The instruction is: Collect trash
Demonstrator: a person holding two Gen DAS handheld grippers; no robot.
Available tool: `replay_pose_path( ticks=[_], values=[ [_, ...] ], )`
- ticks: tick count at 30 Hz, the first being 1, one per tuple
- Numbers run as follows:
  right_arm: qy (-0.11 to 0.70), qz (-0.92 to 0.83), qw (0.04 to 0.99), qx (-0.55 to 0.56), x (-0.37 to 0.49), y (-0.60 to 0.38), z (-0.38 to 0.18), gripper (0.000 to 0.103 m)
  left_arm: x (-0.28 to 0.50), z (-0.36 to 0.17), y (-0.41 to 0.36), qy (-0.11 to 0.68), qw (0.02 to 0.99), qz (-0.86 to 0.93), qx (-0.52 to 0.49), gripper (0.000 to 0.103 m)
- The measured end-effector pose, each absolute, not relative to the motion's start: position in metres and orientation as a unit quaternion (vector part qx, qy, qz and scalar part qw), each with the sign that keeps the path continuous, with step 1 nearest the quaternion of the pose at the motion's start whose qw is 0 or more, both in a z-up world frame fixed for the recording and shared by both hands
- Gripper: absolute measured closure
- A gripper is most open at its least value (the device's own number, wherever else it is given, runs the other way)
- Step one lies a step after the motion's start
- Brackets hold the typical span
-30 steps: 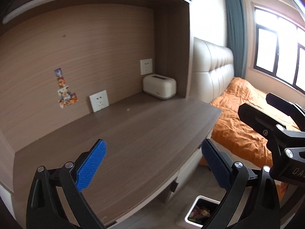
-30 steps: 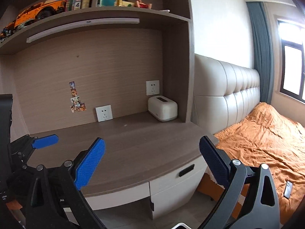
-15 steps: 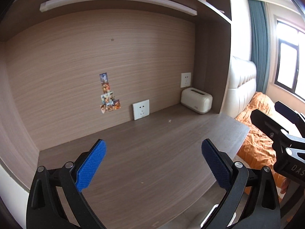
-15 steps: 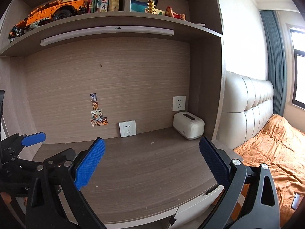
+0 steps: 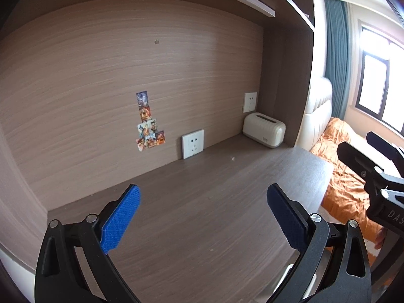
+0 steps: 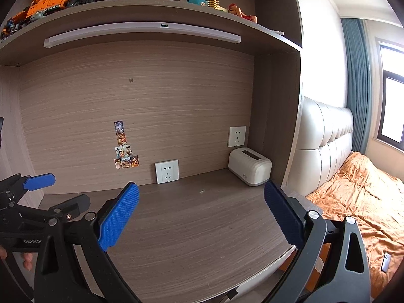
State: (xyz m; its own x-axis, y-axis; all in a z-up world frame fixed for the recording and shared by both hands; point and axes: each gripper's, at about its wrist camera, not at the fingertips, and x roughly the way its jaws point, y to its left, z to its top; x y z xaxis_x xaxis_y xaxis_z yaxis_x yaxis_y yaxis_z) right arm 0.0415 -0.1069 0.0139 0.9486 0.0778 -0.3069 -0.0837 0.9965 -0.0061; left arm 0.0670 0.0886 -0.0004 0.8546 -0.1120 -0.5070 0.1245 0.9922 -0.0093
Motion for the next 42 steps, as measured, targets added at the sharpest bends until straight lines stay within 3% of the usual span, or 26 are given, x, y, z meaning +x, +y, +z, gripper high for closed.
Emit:
replay_pose_path(
  ticks=[42],
  values=[
    [0.170, 0.008, 0.985, 0.006, 0.051, -0.073, 0.010, 0.005, 0.085, 0.006, 0.108, 0.241, 0.966, -0.070, 0.061, 0.005]
  ],
)
